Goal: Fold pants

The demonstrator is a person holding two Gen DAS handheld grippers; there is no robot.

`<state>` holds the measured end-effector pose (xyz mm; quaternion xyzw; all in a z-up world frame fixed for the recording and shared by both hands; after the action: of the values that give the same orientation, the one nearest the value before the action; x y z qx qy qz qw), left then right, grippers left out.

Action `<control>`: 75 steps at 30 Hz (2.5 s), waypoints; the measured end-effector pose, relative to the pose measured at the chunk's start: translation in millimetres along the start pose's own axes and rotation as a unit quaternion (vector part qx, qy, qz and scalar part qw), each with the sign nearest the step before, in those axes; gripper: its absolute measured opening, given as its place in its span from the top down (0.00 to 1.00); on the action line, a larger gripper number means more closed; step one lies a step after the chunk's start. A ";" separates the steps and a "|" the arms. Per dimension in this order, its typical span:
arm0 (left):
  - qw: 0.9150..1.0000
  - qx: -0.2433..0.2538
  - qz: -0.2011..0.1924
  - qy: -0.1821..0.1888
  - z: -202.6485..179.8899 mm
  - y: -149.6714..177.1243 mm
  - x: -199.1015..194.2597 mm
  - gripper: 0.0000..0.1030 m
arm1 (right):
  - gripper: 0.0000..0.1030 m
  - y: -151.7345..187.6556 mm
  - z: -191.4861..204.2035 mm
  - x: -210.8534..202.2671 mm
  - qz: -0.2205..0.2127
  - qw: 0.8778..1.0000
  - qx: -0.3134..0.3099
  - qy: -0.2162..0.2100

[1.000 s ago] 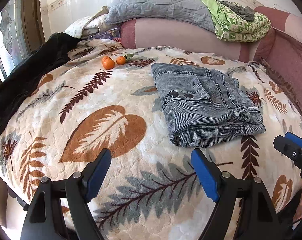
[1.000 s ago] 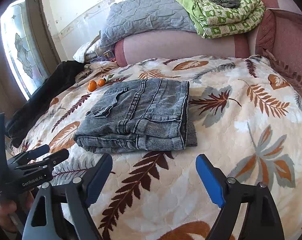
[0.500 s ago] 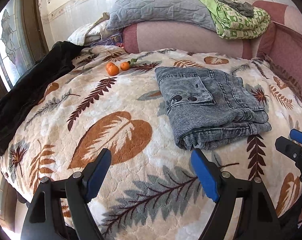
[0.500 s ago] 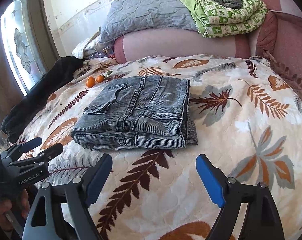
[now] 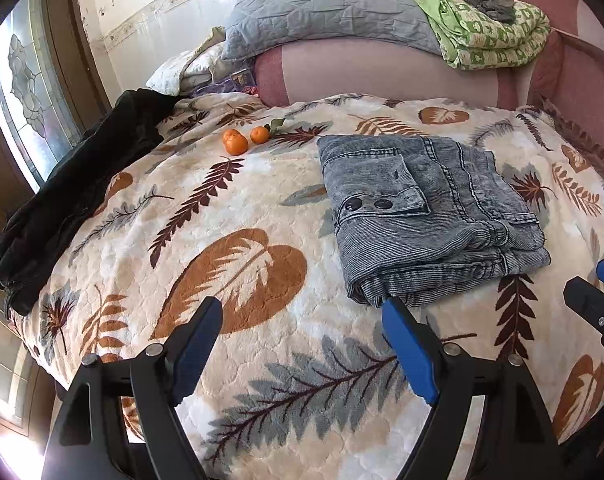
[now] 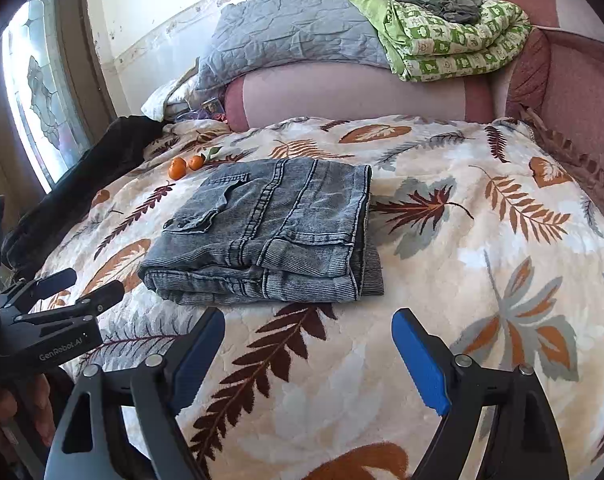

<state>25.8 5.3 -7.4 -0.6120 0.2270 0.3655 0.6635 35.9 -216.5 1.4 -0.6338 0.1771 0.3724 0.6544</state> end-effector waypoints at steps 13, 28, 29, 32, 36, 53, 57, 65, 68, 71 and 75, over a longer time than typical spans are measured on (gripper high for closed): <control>1.000 0.011 -0.011 0.011 -20.9 -8.8 -26.3 0.20 | 0.15 -0.2 -11.2 -13.3 -0.017 1.000 0.016 -0.005; 0.997 -0.004 0.014 0.072 -30.0 -7.8 -30.7 0.20 | 0.15 4.3 -21.5 -19.7 -0.018 1.000 0.026 0.003; 0.997 -0.005 0.015 0.074 -29.2 -7.5 -30.5 0.20 | 0.15 4.5 -21.2 -19.6 -0.018 1.000 0.025 0.003; 0.997 -0.008 0.016 0.079 -28.6 -6.9 -30.0 0.20 | 0.15 4.4 -19.7 -18.8 -0.017 1.000 0.022 0.004; 0.997 -0.012 0.016 0.081 -26.5 -6.3 -28.7 0.20 | 0.15 5.1 -16.9 -16.4 -0.014 1.000 0.018 0.006; 0.993 -0.045 0.025 0.103 -1.9 -5.4 -15.2 0.20 | 0.15 4.3 -3.4 -0.8 0.007 1.000 -0.003 0.021; 0.993 -0.044 0.019 0.108 3.7 -6.2 -18.2 0.20 | 0.15 -1.6 1.8 -4.2 0.024 1.000 -0.005 0.020; 0.991 -0.043 0.002 0.128 12.9 -12.0 -29.2 0.20 | 0.15 -23.7 28.3 -29.6 0.052 0.998 -0.042 0.017; 0.988 -0.045 0.005 0.145 9.9 -14.3 -29.5 0.20 | 0.15 -31.6 37.3 -34.8 0.057 0.996 -0.067 0.028; 0.988 -0.039 0.008 0.147 7.0 -15.1 -28.0 0.20 | 0.15 -34.1 39.6 -37.4 0.064 0.994 -0.078 0.031; 0.989 -0.045 0.006 0.141 9.0 -16.3 -27.5 0.20 | 0.15 -34.6 36.9 -41.2 0.064 0.995 -0.072 0.030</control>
<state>19.6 8.7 25.0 -0.6853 0.3055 0.2893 0.5945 24.5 -189.0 59.5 -0.6776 0.2099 0.4063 0.5760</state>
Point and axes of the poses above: each gripper's, at about its wrist camera, not at the fingertips, and x roughly the way its jaws point, z to its left, y to its underside, the point moved 1 cm from there along x, roughly the way its jaws point, and after that the axes turned 4 degrees about z, right-handed, at the moved point
